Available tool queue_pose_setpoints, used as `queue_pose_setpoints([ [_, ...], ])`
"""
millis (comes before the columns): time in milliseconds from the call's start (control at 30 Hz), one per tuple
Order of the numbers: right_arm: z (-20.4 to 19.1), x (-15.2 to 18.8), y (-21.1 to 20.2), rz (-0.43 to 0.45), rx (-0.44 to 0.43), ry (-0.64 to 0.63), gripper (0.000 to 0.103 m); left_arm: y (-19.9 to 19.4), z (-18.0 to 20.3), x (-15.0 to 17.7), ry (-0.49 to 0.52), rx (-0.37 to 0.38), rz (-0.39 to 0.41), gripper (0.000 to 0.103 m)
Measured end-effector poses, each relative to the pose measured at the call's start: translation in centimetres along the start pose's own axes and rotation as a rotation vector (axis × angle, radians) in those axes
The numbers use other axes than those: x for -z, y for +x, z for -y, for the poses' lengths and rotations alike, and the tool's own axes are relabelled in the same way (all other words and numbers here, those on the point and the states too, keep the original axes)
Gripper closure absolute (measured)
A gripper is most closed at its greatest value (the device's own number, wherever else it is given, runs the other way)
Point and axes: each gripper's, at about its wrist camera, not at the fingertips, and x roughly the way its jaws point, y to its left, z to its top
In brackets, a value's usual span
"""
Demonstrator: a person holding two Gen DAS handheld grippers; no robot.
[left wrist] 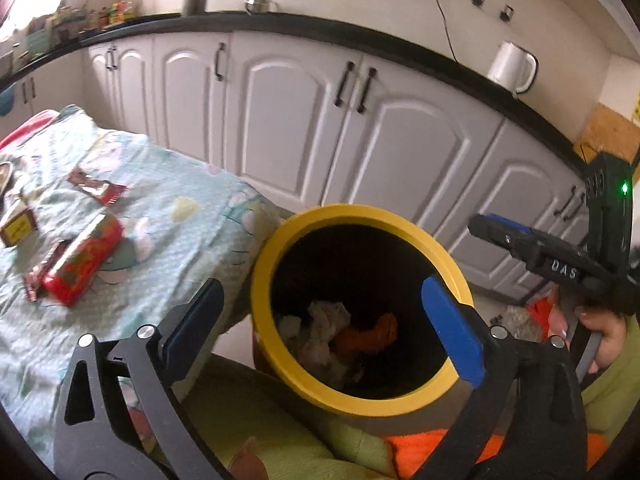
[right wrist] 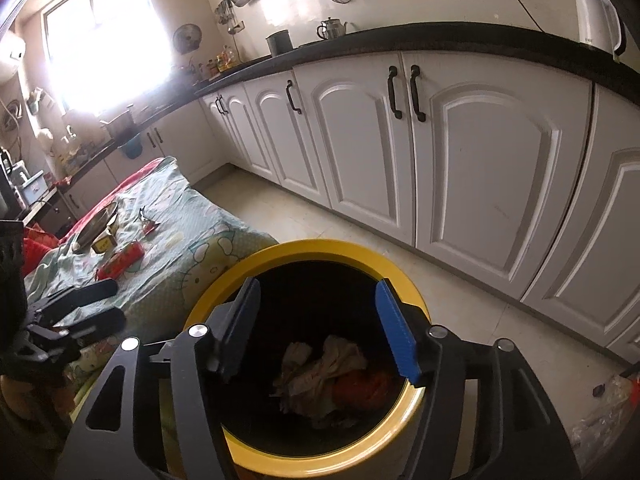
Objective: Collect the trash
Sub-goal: 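Move both open tools back over the bed toward the remaining trash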
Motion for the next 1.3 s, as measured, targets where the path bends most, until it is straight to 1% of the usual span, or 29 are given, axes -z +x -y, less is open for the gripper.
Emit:
queue_pose_setpoints([
  [233,-2.1,-0.8,-0.5,0.025,-0.009,-0.035,0.035,-2.7,-2.2,-0.7,-0.041,-0.099,0.086,0.011],
  [400,-4.5,-1.7,-0.8,0.044,-0.029,-0.078,0.034,-5.0,-4.3,-1.1,-0.072,-0.174,0.155,0.011],
  [600,-7.8,-2.5,-1.0,0.06,-0.058,-0.134,0.03,-7.6,-6.8,-1.3,-0.121,-0.238,0.22,0.011],
  [767,-11.2,-3.0,-0.9,0.068,-0.107,-0.181,0.03,-9.1,-9.0,-1.2,-0.172,-0.272,0.257,0.011],
  [1033,-16.4,-3.5,0.1,0.056,-0.185,-0.247,0.029,-11.4,-12.4,-0.8,-0.252,-0.335,0.311,0.011],
  [1100,-17.4,-3.7,0.3,0.057,-0.194,-0.258,0.024,-11.8,-13.2,-0.7,-0.267,-0.345,0.32,0.011],
  [1300,-20.2,-3.9,1.3,0.047,-0.218,-0.3,0.024,-12.7,-15.6,-0.3,-0.316,-0.374,0.342,0.011],
])
